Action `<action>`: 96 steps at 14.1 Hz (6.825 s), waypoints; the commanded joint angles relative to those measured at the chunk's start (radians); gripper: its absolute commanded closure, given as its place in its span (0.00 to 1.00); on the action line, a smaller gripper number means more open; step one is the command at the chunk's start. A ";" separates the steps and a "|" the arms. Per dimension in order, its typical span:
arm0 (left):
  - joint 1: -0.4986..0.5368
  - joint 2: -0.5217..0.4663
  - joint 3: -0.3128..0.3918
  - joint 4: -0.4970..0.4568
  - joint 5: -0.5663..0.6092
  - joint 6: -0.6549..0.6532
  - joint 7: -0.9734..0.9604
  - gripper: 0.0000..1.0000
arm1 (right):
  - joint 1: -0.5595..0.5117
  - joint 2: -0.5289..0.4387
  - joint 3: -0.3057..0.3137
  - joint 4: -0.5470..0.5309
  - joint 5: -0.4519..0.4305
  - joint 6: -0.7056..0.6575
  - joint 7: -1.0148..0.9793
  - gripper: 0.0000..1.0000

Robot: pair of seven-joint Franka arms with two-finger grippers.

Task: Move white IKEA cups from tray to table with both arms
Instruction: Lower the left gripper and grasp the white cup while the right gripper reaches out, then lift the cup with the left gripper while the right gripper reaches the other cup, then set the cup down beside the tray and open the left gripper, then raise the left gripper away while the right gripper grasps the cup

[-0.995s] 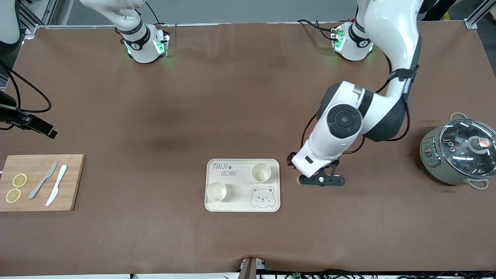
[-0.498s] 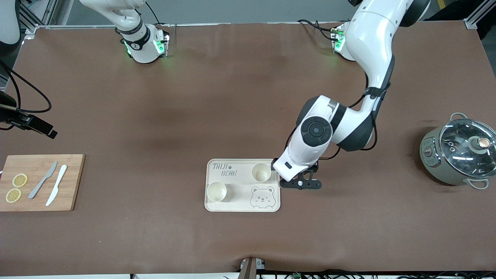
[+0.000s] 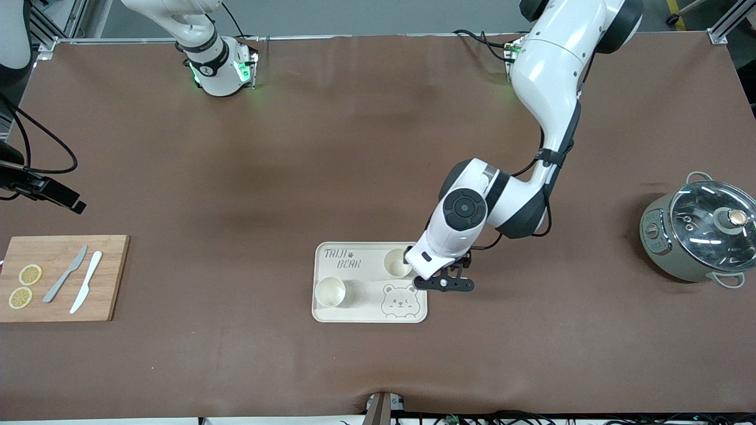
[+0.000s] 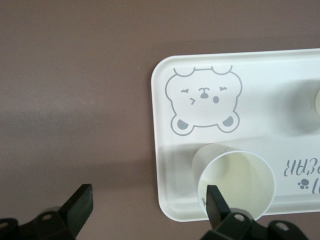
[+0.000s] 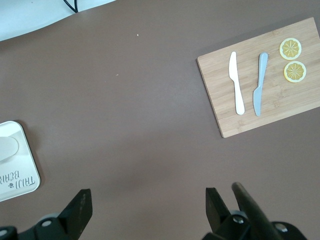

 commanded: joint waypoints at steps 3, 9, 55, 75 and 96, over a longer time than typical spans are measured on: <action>-0.067 0.048 0.058 0.031 -0.006 0.065 -0.040 0.00 | -0.027 0.003 0.017 0.007 -0.001 -0.001 -0.004 0.00; -0.086 0.091 0.064 0.030 -0.005 0.134 -0.036 0.00 | -0.015 0.014 0.017 -0.001 -0.005 -0.001 -0.005 0.00; 0.327 -0.430 0.018 -0.860 -0.015 0.513 0.487 1.00 | 0.533 0.772 0.015 0.367 -0.094 0.466 0.907 0.00; 0.328 -0.475 0.018 -0.657 -0.052 0.146 0.475 0.00 | 0.550 0.843 0.015 0.358 -0.134 0.539 0.907 0.00; 0.391 -0.732 0.020 -0.254 -0.095 -0.499 0.460 0.00 | 0.539 0.814 0.017 0.367 -0.124 0.568 0.900 1.00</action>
